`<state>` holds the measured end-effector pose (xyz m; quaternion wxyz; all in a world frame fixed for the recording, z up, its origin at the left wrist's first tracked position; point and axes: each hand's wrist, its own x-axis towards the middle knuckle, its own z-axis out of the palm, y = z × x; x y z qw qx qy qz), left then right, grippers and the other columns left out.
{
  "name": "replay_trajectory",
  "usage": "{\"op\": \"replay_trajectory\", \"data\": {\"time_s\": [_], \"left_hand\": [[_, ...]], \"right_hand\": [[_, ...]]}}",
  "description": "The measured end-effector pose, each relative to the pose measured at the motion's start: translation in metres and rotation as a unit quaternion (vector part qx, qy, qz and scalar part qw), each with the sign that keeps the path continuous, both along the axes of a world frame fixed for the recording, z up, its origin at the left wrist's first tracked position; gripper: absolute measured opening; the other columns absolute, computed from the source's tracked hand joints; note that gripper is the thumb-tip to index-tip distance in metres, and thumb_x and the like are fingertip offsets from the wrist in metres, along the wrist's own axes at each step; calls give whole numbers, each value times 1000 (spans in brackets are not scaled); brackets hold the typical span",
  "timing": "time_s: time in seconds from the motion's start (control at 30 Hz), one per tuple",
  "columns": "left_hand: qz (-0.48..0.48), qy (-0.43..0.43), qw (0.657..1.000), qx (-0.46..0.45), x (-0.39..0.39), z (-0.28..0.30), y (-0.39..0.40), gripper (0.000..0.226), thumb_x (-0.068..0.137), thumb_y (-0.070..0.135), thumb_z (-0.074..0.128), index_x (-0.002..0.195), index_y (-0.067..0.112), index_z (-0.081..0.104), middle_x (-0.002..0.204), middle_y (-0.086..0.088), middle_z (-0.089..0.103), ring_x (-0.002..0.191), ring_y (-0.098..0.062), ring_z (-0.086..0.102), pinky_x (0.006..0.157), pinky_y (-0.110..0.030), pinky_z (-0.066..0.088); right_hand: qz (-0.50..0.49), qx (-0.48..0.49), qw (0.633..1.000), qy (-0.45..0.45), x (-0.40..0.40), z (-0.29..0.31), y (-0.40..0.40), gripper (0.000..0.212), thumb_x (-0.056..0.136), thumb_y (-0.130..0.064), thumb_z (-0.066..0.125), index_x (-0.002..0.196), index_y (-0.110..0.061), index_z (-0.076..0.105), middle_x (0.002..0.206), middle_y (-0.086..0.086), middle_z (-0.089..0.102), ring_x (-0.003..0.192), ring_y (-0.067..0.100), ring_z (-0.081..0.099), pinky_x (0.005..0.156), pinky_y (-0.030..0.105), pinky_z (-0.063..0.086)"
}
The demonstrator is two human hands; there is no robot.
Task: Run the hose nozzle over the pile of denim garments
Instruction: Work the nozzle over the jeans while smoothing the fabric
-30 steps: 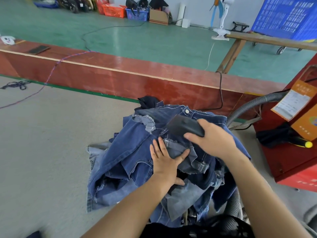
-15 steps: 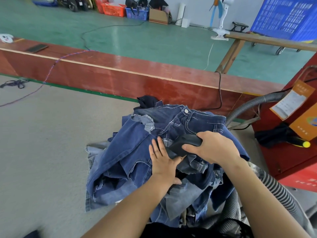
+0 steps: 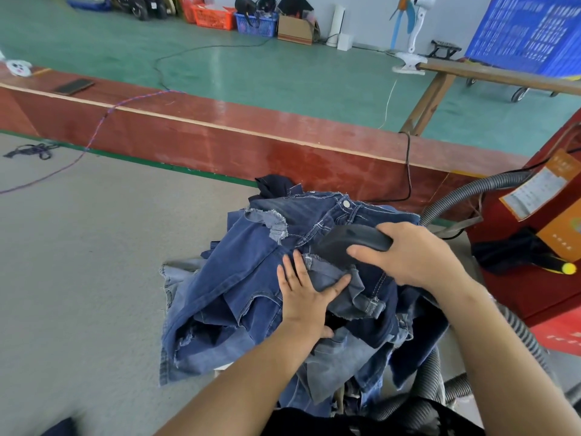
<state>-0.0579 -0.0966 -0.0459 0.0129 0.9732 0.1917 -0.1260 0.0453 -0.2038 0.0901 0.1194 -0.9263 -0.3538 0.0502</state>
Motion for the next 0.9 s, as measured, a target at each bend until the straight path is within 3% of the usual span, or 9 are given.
{"op": "replay_trajectory", "data": {"time_s": [0.1,0.17,0.23,0.4,0.5,0.67,0.9], "left_hand": [[10,4,1000,6,-1,-2,-3,101,78,66,62,144,54,-13,130,-37,-49,125,-57,-40,107,-66,-14],[26,-9,999,19,-5,-6,-7,81,81,64,60,145,51,13,131,-36,-50,116,-54,-49,103,-67,-20],[36,-22,999,34,-8,-10,-9,71,84,63,57,143,49,20,129,-35,-53,110,-52,-55,96,-66,-27],[47,-13,998,36,-8,-13,-12,81,86,61,56,146,54,1,132,-36,-50,113,-52,-53,91,-66,-31],[51,-15,998,23,-7,-15,-10,89,85,61,58,144,56,-8,131,-37,-49,113,-52,-51,92,-65,-30],[51,-20,998,21,-5,-16,-10,108,85,60,60,123,55,-41,127,-39,-51,113,-53,-51,91,-65,-31],[53,-19,998,1,-4,-15,-10,103,86,57,60,122,57,-36,129,-38,-49,115,-54,-48,97,-65,-26]], "right_hand": [[27,-74,997,25,-1,-5,-6,46,75,-73,56,74,-27,54,60,-10,56,53,1,53,54,27,42],[43,-104,993,36,-1,-10,-5,44,76,-72,57,76,-28,55,66,-12,57,57,2,53,61,29,47],[50,-111,992,39,2,-14,-1,44,76,-72,57,73,-29,52,68,-13,58,58,3,54,64,31,49],[42,-97,994,41,3,-23,6,45,76,-71,57,74,-27,53,68,-10,60,44,0,51,56,27,45],[41,-94,994,20,3,-24,11,44,76,-70,57,72,-27,48,64,-13,51,53,3,49,52,27,36],[70,-80,994,-30,-7,-34,25,43,79,-69,54,85,-27,52,80,-13,48,87,18,57,65,31,38],[63,-88,994,0,4,-28,16,40,77,-69,57,78,-30,49,70,-16,46,75,14,51,56,29,34]]}}
